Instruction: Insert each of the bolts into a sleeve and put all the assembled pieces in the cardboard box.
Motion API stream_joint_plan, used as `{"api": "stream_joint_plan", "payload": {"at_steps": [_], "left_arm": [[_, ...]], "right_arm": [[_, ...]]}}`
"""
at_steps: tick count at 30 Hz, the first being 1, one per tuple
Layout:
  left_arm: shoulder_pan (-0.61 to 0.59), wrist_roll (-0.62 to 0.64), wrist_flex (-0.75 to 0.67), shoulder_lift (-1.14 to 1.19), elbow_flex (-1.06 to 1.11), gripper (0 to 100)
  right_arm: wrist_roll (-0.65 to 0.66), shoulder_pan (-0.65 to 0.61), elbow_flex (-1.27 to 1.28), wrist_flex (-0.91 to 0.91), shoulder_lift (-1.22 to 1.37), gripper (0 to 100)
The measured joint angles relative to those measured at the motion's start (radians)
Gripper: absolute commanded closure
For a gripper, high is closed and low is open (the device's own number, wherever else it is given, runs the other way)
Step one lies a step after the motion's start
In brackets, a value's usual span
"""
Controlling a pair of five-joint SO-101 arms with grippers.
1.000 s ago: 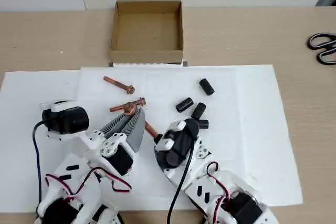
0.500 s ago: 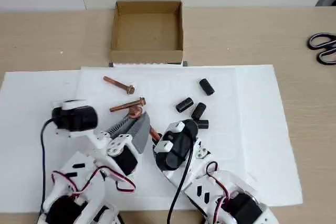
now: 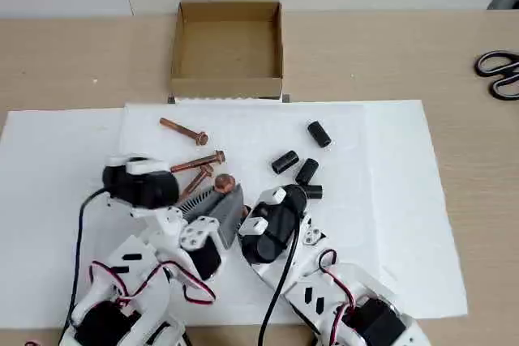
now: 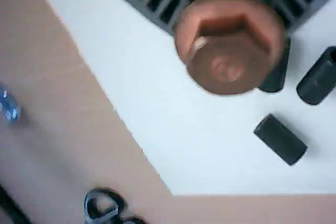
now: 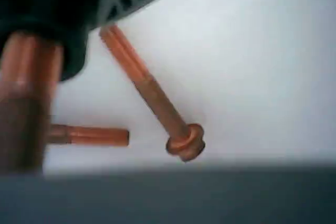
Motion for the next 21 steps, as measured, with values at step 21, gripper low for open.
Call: {"api": "stream_joint_plan", "payload": {"at_steps": [21], "left_arm": [[0.066, -0.186, 0.127, -0.014, 0.044, 99]], "right_arm": [[0.003, -0.009, 0.003, 0.000, 0.003, 99.6]]}}
